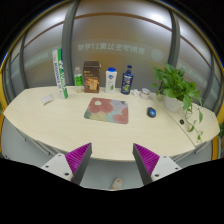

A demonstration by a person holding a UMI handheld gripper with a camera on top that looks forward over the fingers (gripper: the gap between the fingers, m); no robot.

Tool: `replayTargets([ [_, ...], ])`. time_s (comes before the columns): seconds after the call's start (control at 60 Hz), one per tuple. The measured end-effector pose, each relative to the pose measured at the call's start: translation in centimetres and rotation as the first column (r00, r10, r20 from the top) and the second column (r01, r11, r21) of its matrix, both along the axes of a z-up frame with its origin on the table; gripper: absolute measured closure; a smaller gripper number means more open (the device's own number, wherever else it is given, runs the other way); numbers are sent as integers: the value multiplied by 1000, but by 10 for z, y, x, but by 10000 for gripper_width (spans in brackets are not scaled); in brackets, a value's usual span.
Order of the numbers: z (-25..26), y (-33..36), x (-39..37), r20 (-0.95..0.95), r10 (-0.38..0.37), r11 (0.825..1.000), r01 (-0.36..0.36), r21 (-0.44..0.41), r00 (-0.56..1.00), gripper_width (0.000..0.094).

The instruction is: Arrange mouse

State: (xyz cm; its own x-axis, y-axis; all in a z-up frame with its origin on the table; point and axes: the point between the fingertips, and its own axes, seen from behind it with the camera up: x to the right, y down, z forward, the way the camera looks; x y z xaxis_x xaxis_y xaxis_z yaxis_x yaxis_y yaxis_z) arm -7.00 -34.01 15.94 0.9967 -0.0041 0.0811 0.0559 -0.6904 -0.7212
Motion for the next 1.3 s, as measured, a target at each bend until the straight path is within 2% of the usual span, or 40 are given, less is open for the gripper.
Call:
replayTargets([
  [0.133, -37, 28, 82, 35, -76, 997, 76, -10, 997, 90],
  [0.25, -59, 79, 147, 46, -130, 991, 130, 16, 990, 94],
  [0.467, -93, 207, 227, 32, -156, 984, 152, 93, 987, 92],
  [0.617, -130, 277, 262, 18, -169, 983, 167, 81, 985, 103],
  [0.75, -159, 316, 278, 6, -174, 983, 173, 60, 985, 163],
  [0.817, -171, 325, 280, -2, -174, 984, 174, 47, 985, 245],
  [0.9, -170, 335, 275, -43, -165, 984, 167, 67, 985, 417],
  [1.017, -169, 334, 276, -27, -169, 983, 170, 68, 985, 500],
  [1.15, -163, 333, 279, 5, -191, 980, 190, 60, 982, 560],
  [1.3, -98, 333, 256, 14, -218, 965, 214, 153, 976, 560],
])
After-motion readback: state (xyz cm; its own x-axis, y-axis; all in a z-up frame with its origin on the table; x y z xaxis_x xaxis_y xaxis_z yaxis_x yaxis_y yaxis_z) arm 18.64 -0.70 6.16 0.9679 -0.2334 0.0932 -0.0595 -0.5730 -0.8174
